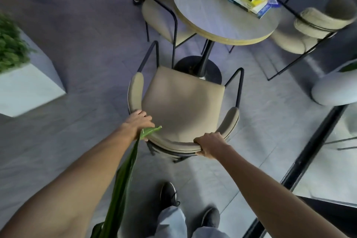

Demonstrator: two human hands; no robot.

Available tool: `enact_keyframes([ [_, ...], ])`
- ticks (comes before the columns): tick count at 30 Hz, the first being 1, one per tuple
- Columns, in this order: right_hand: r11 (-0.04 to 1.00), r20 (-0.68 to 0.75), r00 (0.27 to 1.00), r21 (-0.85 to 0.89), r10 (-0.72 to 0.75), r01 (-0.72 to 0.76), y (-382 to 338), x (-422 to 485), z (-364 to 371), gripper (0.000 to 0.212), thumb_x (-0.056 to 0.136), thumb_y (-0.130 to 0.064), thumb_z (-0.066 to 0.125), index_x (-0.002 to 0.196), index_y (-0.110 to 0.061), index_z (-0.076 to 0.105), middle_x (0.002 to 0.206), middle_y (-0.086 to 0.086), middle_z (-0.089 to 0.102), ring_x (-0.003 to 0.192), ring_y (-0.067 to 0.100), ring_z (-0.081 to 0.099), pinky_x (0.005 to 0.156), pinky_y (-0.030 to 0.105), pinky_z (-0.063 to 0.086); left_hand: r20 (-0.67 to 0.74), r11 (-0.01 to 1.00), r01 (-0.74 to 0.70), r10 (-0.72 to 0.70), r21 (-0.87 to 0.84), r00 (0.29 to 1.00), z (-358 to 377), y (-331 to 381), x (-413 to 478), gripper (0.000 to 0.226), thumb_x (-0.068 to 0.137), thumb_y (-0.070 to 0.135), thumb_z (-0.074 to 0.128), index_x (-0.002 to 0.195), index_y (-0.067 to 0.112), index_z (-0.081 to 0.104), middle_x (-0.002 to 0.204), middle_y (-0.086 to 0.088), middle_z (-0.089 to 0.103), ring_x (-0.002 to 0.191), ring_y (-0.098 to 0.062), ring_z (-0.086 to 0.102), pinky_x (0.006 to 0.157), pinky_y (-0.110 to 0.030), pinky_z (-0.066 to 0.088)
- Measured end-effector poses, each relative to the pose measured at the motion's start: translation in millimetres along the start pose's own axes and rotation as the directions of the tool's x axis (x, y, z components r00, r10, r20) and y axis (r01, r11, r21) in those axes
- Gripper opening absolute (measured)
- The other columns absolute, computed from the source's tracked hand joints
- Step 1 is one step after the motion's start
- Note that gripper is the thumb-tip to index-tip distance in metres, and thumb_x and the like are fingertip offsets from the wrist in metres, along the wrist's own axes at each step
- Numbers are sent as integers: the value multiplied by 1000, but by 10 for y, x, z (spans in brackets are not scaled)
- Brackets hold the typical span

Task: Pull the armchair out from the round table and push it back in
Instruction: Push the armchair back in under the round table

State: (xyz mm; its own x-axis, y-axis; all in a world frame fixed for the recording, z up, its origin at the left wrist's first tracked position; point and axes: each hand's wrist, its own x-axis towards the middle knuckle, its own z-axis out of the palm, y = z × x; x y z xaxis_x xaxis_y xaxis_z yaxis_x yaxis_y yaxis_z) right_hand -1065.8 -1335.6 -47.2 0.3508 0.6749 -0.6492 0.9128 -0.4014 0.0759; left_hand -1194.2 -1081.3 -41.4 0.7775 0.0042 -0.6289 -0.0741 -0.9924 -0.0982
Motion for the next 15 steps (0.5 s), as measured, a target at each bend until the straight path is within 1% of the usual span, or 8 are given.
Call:
enact_keyframes([
  [3, 999, 9, 1000, 21, 26, -27, 100, -69, 29, 35, 96, -49, 56, 121, -25, 59, 108, 4, 69, 103, 28, 66, 91, 42, 46, 12, 1000, -7, 7, -10, 1000, -66, 52, 146, 38, 94, 39, 60, 131, 34, 56, 128, 0, 52, 119, -25, 45, 103, -35, 32],
  [7, 998, 14, 999, 40, 50, -50, 247, -86, 16, 35, 96, -50, 57, 121, -25, 59, 109, 4, 69, 104, 28, 65, 91, 41, 45, -45, 999, -31, 30, -16, 999, -138, 88, 314, 49, 87, 46, 67, 133, 34, 56, 124, 2, 54, 116, -23, 46, 101, -36, 34],
  [11, 996, 11, 998, 61, 66, -67, 368, -29, -20, 34, 95, -50, 57, 120, -27, 60, 109, 3, 69, 106, 28, 65, 91, 41, 45, -126, 999, -42, 43, 9, 991, -190, 48, 420, 51, 82, 57, 68, 127, 34, 60, 117, 5, 56, 112, -21, 47, 99, -35, 33],
  [15, 997, 3, 999, 54, 51, -51, 417, 17, -37, 34, 95, -51, 58, 120, -27, 60, 109, 3, 69, 106, 28, 65, 92, 42, 46, -104, 998, -56, 57, 14, 993, -240, -16, 492, 51, 82, 59, 67, 126, 36, 59, 116, 6, 55, 112, -21, 46, 100, -36, 33],
])
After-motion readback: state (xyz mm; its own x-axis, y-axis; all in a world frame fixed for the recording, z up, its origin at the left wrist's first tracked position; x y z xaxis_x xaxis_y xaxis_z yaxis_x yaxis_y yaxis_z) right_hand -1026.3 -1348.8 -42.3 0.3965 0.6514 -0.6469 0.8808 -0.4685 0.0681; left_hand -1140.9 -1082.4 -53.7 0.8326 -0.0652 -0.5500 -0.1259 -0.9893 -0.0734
